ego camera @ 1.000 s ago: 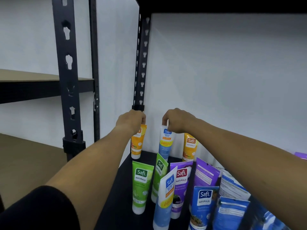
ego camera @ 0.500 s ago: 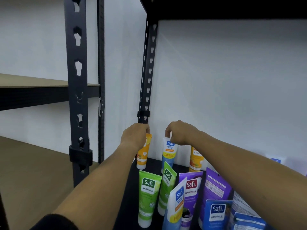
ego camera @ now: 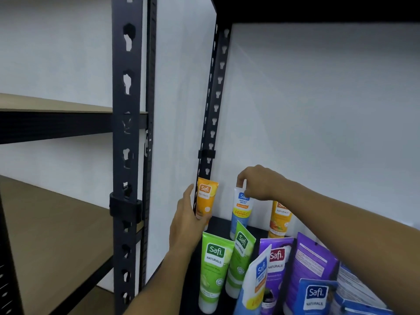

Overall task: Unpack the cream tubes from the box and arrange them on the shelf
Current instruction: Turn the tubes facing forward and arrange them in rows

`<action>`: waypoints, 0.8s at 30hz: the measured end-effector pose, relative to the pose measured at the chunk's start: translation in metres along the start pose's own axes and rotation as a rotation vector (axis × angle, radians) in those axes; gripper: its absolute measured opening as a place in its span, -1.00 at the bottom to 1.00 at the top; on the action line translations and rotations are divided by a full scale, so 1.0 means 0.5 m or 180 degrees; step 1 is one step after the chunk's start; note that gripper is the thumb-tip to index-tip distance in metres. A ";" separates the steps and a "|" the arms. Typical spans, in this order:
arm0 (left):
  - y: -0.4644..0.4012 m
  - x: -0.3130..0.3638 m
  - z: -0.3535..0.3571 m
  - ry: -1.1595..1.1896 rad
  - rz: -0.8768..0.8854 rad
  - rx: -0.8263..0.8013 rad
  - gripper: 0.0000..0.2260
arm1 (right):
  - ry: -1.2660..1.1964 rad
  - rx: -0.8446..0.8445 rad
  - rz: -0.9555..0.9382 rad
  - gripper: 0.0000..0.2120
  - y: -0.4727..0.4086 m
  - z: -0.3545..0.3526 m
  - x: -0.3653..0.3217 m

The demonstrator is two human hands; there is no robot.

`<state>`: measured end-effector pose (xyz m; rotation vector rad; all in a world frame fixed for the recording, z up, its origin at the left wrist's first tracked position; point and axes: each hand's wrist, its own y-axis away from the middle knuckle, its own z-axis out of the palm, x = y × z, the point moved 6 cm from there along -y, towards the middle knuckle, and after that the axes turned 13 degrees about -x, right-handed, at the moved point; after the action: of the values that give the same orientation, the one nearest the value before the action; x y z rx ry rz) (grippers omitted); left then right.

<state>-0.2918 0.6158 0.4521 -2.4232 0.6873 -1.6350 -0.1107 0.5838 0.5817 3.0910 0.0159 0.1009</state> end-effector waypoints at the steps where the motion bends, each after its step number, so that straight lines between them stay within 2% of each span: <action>1: 0.002 -0.008 0.006 -0.0039 -0.0005 -0.0061 -0.20 | -0.0012 -0.0006 -0.0010 -0.71 0.001 0.000 0.001; 4: -0.004 -0.024 0.021 -0.0257 0.0012 -0.0178 -0.16 | -0.0051 -0.0024 -0.0016 -0.72 0.001 -0.003 0.009; 9: -0.023 -0.033 0.037 -0.0978 0.0017 -0.0096 -0.35 | -0.0076 -0.0040 -0.0041 -0.75 -0.004 -0.008 0.006; 14: -0.026 -0.040 0.034 -0.1133 -0.0130 -0.0024 -0.46 | -0.0081 -0.0028 -0.0045 -0.76 -0.014 -0.009 0.000; 19: -0.001 -0.019 0.021 -0.1091 0.0126 0.0126 -0.29 | -0.0033 0.0014 -0.0014 -0.74 -0.021 -0.009 -0.003; 24: 0.003 -0.012 0.018 -0.1136 0.0146 0.0140 -0.25 | -0.0067 0.0020 0.0021 -0.74 -0.025 -0.010 0.001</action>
<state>-0.2858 0.6159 0.4429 -2.5486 0.6324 -1.1416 -0.1108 0.5967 0.5862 3.0982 0.0053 0.0685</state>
